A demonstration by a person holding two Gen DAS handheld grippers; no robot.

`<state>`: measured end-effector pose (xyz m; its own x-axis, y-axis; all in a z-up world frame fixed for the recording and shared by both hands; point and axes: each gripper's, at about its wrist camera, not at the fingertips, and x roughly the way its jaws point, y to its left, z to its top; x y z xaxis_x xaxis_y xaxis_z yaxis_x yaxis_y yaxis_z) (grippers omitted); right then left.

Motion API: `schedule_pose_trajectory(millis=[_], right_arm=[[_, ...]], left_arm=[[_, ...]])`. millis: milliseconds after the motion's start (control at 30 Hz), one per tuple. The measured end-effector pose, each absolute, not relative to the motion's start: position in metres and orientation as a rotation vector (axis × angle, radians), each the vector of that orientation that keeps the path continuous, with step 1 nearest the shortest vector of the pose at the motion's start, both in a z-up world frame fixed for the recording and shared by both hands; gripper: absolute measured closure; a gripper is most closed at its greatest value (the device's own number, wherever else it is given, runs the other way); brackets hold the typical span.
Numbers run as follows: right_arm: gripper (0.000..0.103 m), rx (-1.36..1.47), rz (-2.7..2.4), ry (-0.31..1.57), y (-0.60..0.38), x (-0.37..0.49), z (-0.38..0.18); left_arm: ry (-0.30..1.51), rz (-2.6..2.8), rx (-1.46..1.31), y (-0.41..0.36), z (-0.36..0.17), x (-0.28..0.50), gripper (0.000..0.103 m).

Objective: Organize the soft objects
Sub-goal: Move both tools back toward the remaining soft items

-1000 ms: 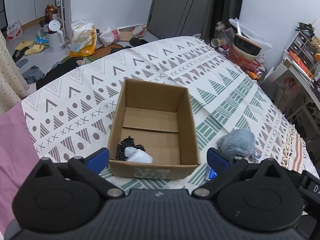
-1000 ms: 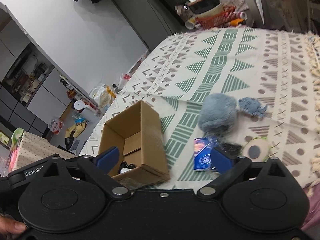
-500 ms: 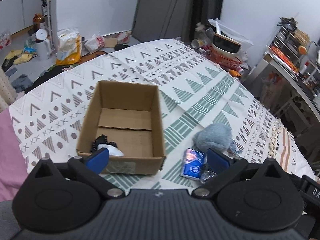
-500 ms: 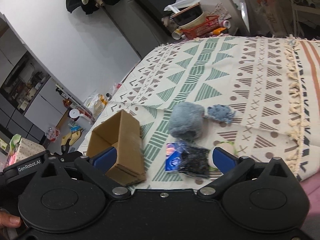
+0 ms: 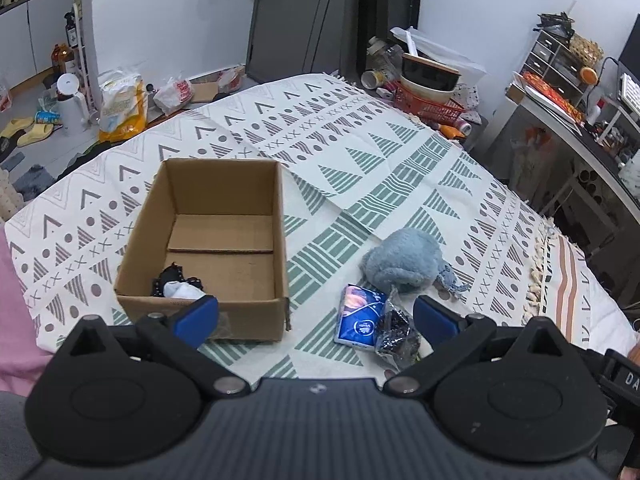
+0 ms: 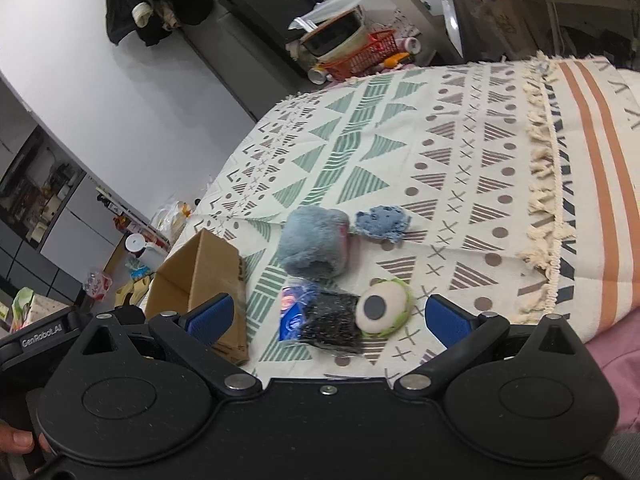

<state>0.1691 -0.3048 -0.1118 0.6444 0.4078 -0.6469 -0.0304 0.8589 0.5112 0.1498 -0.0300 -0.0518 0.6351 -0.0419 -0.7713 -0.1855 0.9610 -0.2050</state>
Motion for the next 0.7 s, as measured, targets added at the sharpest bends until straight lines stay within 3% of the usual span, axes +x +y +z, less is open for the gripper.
schedule_pose_trajectory(millis=[300, 700], right_arm=[[0.012, 0.621, 0.223, 0.892, -0.322, 0.183, -0.146], [0.029, 0.777, 0.22, 0.968, -0.327, 0.209, -0.185]], left_arm=[[0.901, 0.004, -0.276, -0.052, -0.075, 0.162, 0.004], [0.955, -0.085, -0.256, -0.082, -0.119, 0.198, 0.025]])
